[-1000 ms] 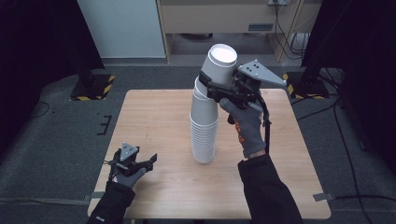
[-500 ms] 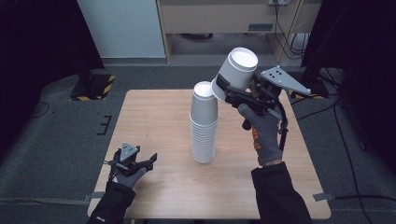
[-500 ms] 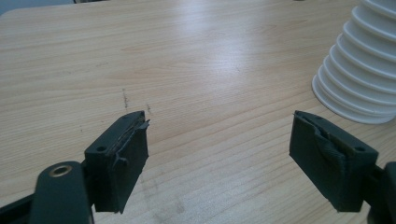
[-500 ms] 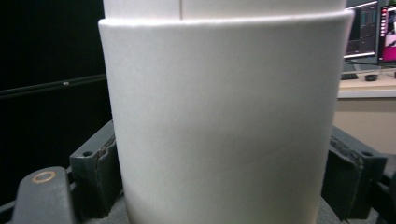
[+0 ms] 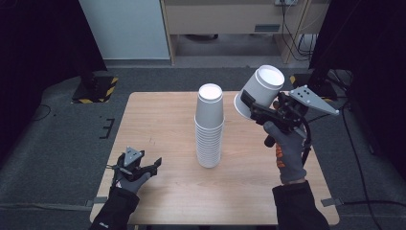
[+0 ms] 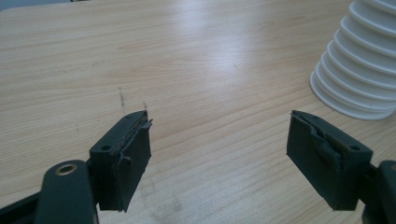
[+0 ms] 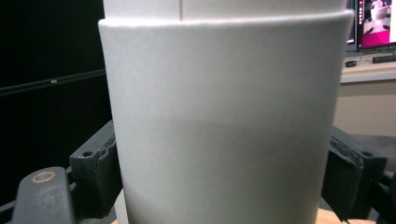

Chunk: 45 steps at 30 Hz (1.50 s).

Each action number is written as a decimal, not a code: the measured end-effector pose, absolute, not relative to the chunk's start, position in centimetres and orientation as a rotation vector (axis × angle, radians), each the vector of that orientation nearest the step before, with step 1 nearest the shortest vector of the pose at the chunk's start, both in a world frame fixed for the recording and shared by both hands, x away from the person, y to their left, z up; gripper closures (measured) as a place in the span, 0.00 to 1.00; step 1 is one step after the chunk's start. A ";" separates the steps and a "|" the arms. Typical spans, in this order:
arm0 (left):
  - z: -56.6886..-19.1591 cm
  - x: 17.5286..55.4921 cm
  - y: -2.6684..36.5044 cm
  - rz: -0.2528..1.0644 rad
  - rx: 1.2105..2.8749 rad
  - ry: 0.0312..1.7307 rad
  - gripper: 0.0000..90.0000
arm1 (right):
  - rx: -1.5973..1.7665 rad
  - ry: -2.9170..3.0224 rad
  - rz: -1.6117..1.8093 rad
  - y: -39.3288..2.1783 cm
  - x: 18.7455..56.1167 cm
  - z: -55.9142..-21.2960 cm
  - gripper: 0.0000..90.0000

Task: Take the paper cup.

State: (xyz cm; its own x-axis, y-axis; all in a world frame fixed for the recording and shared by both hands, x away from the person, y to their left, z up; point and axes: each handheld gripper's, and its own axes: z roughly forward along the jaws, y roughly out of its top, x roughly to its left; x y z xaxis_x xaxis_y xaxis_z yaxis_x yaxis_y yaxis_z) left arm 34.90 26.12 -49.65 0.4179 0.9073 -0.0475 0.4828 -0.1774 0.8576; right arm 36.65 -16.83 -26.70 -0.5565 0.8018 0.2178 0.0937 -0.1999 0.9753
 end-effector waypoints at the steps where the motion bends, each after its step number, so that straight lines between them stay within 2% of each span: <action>1: -49.7 34.9 26.1 0.619 1.814 1.196 0.23 | 1.054 1.551 1.808 -17.0 36.6 -27.0 0.17; 11: -49.6 34.8 26.0 0.607 1.805 1.187 0.28 | 1.103 1.568 1.814 -18.4 35.5 -29.3 0.17; 36: -49.5 34.6 25.5 0.617 1.793 1.162 0.26 | 1.301 1.576 1.842 -22.0 34.5 -36.6 0.17; 45: -49.3 34.5 25.1 0.606 1.791 1.144 0.25 | 1.339 1.586 1.833 -22.5 34.2 -38.0 0.17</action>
